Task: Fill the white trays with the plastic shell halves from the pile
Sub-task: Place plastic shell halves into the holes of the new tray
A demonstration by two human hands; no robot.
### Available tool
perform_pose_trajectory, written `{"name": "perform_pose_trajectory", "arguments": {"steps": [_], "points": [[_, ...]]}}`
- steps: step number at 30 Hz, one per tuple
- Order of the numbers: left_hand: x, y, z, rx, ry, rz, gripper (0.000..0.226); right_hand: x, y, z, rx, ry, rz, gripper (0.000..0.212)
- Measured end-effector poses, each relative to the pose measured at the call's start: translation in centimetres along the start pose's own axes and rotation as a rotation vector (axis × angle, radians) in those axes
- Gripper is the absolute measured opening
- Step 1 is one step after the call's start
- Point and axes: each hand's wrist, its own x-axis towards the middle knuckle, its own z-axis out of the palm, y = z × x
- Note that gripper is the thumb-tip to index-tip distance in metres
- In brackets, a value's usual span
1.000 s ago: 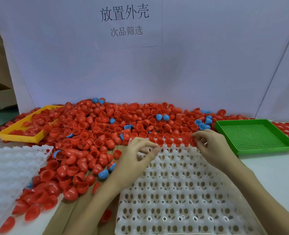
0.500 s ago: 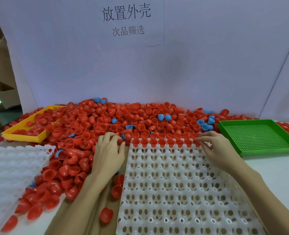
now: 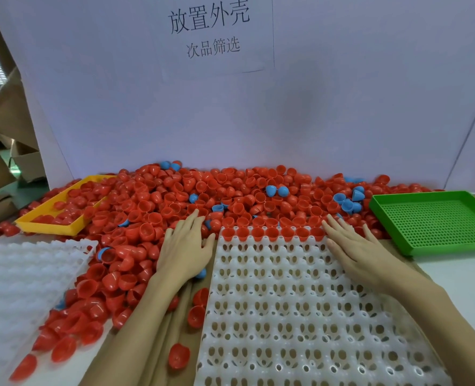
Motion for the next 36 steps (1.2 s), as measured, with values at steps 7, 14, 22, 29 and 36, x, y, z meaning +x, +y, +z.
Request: {"name": "perform_pose_trajectory", "arguments": {"steps": [7,14,22,29,36], "points": [[1.2,0.0,0.4,0.063,0.018,0.031,0.050,-0.2,-0.3,0.1,0.093,0.028,0.008,0.066],[0.6,0.0,0.5,0.017,0.195,-0.029,0.048,-0.9,-0.3,0.0,0.194,0.036,0.010,0.073],[1.3,1.3,0.2,-0.149,0.142,0.278,0.042,-0.9,-0.5,0.2,0.190,0.030,0.015,0.068],[5.5,2.7,-0.1,-0.386,0.072,0.178,0.040,-0.9,-0.5,0.3,0.183,0.033,0.019,0.065],[10.5,3.6,0.6,-0.074,-0.260,0.133,0.053,-0.9,-0.5,0.3,0.172,0.037,0.016,0.067]]}}
